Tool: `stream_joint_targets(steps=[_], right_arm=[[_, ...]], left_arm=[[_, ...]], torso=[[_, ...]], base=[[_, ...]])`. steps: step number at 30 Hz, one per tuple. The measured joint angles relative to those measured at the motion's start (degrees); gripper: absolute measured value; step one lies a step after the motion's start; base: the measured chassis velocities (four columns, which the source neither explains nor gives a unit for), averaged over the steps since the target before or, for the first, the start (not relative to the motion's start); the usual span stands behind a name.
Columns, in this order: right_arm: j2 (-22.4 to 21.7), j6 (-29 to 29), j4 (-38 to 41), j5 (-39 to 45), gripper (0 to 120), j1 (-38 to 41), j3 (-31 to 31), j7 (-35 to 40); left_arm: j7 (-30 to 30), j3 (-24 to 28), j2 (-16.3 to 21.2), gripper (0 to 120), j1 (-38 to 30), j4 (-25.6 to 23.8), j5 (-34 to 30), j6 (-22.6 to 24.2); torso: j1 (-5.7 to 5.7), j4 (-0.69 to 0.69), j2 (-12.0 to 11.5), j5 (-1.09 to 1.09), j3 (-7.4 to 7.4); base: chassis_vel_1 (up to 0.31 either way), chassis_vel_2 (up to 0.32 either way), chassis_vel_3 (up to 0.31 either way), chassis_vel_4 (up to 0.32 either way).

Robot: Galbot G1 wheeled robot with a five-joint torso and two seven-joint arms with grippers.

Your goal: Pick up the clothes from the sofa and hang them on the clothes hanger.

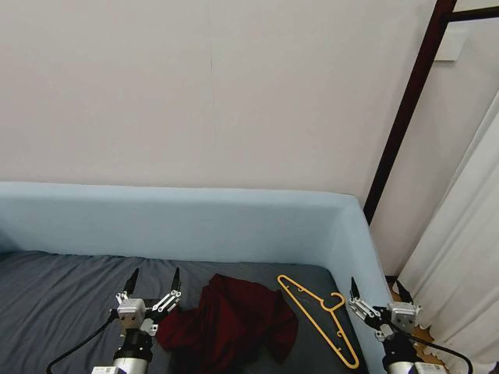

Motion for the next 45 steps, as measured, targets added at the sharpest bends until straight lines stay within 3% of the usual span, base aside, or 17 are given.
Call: stream_joint_targets(steps=[5, 9, 32, 41, 42, 44, 45], right_arm=[[0.67, 0.07, -0.08, -0.83, 100, -0.01, -0.16, -0.03], [1.24, 2.61, -1.55, -6.32, 100, -0.18, 0.38, -1.85], [-0.29, 0.38, 0.30, -5.45, 100, -0.97, 2.02, 0.03], [-4.08, -1.18, 1.08, 14.94, 100, 0.15, -1.21, -1.79], [-6.17, -5.18, 2.88, 24.08, 100, 0.60, -1.76, 0.40], [-8.07, -9.50, 4.15, 34.02, 100, 2.01, -2.10, 2.95], [-8.25, -9.93, 4.15, 35.14, 100, 2.28, -2.15, 3.17]], left_arm=[[0.25, 0.30, 0.22, 100, -0.38, -0.03, -0.23, -0.02], [0.47, 0.55, 0.34, 100, -0.96, 1.06, -0.32, -0.89], [2.20, -0.32, 0.52, 100, -0.82, -0.04, -1.53, -2.08], [2.21, 0.27, 0.50, 100, 0.71, -1.31, -0.77, -3.17], [2.18, 0.27, 0.87, 100, 0.81, -1.54, -0.33, -3.60], [2.15, 0.24, 1.29, 100, 0.99, -1.93, -0.28, -3.80], [2.15, 0.24, 1.31, 100, 1.01, -1.96, -0.27, -3.82]], torso=[[0.00, 0.00, 0.00, 0.00, 0.00], [0.00, 0.00, 0.00, 0.01, 0.00], [0.00, 0.00, 0.00, 0.01, 0.00], [0.00, -0.01, 0.00, 0.01, 0.00], [0.00, -0.01, 0.00, 0.01, 0.00], [0.00, -0.02, 0.00, -0.01, 0.00], [0.00, -0.03, 0.00, -0.01, 0.00]], base=[[0.000, 0.000, 0.000, 0.000], [0.000, 0.000, 0.000, 0.000], [0.000, 0.000, 0.000, 0.000], [0.000, 0.000, 0.000, 0.000], [0.000, 0.000, 0.000, 0.000], [0.000, 0.000, 0.000, 0.000], [0.000, 0.000, 0.000, 0.000]])
